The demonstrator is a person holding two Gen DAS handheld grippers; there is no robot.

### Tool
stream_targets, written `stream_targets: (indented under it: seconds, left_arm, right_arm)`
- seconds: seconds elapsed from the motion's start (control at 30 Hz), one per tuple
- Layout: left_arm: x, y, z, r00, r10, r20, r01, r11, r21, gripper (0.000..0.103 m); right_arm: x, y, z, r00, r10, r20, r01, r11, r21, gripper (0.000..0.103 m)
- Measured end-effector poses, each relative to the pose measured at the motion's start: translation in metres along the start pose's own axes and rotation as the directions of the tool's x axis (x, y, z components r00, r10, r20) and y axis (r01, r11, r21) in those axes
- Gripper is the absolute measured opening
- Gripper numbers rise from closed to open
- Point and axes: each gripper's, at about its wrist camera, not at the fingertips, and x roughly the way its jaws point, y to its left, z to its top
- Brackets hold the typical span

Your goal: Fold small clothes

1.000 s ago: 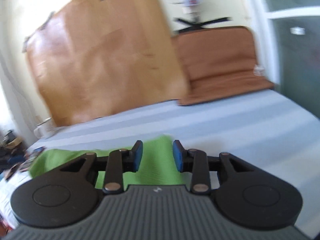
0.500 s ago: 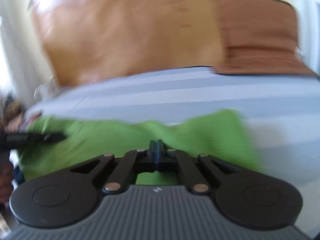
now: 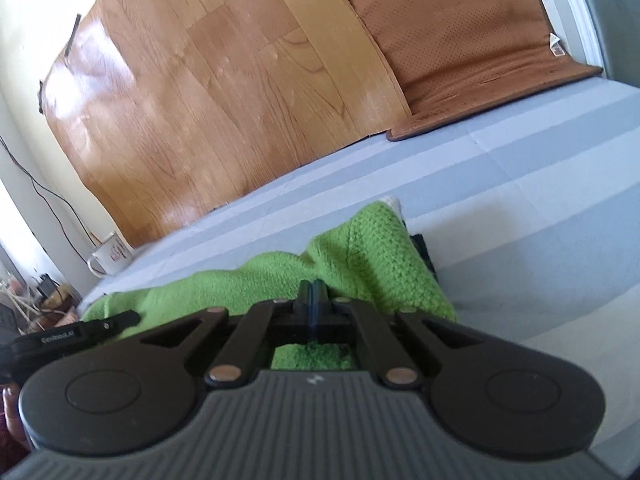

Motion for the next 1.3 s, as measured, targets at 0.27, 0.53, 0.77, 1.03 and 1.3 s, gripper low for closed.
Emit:
stream_targets:
  seconds: [0.27,0.53,0.77,1.03,1.3]
  left_arm:
    - [-0.025,-0.009,-0.005,0.991,-0.074,0.11,0.068,0.996,0.059,0.014]
    - [-0.019,-0.031,-0.012,0.99,-0.131,0.048,0.121,0.979,0.165,0.027]
    - [-0.009,-0.034,-0.014,0.996,-0.086,-0.009,0.086,0.981,0.176,0.029]
    - [-0.02,-0.026,-0.01,0.991,-0.129,0.047,0.122,0.984,0.126,0.049]
    - [-0.038,-0.02,-0.007,0.986,-0.159,0.046,0.159,0.987,0.006,0.042]
  right_arm:
    - [-0.015,0.016,-0.001,1.0,-0.021,0.004,0.021,1.0,-0.01,0.008]
    - [-0.052,0.032,-0.011,0.999,0.034,0.032,-0.031,0.995,-0.091,0.027]
    - [-0.042,0.001,-0.02,0.999,-0.007,-0.039,0.01,0.998,0.063,0.025]
    - [-0.106,-0.03,-0.011,0.993,-0.033,0.111,0.009,0.978,0.209,0.061]
    - [-0.084,-0.038,-0.027,0.998,0.014,-0.059,0.003,0.96,0.281,0.061]
